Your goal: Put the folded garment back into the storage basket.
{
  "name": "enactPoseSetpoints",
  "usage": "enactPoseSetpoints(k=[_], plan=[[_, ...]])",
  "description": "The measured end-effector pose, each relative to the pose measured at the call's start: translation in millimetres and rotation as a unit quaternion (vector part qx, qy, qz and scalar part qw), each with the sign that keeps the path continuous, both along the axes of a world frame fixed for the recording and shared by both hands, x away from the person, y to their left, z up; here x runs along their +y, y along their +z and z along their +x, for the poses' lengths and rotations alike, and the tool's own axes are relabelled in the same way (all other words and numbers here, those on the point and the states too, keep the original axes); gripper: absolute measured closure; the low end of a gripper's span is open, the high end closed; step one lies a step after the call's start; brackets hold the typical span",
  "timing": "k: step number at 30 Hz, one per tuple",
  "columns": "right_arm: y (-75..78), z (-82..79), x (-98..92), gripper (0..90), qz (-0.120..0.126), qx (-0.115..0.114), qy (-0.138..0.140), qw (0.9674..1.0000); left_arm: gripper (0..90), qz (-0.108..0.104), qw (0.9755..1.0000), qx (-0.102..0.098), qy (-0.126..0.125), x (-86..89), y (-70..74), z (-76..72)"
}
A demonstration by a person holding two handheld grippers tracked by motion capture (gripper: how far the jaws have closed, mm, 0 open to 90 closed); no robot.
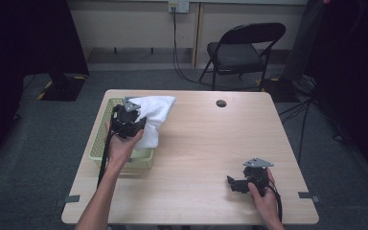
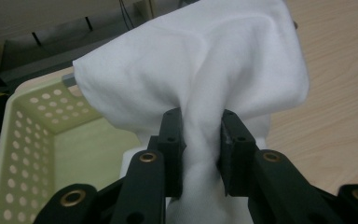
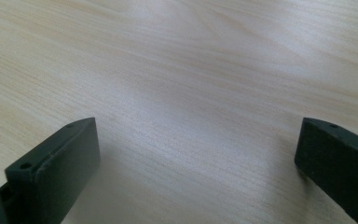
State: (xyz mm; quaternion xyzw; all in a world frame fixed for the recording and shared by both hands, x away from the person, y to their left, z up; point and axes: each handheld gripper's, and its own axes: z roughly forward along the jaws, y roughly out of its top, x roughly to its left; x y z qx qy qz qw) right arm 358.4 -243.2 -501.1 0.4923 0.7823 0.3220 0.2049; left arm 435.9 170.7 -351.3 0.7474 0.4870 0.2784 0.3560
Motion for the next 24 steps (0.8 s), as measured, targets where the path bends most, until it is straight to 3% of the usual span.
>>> enactPoseSetpoints(k=[15,24], plan=[[0.0,0.5,0.1,0.0,0.000,0.000,0.001,1.0000,73.7,-0.007,0.9995,0.004,0.030,33.2,0.1,-1.2],[0.0,0.4,0.1,0.0,0.000,0.000,0.001,1.0000,73.7,-0.002,0.9989,0.015,0.044,44.3,-9.5,1.5]])
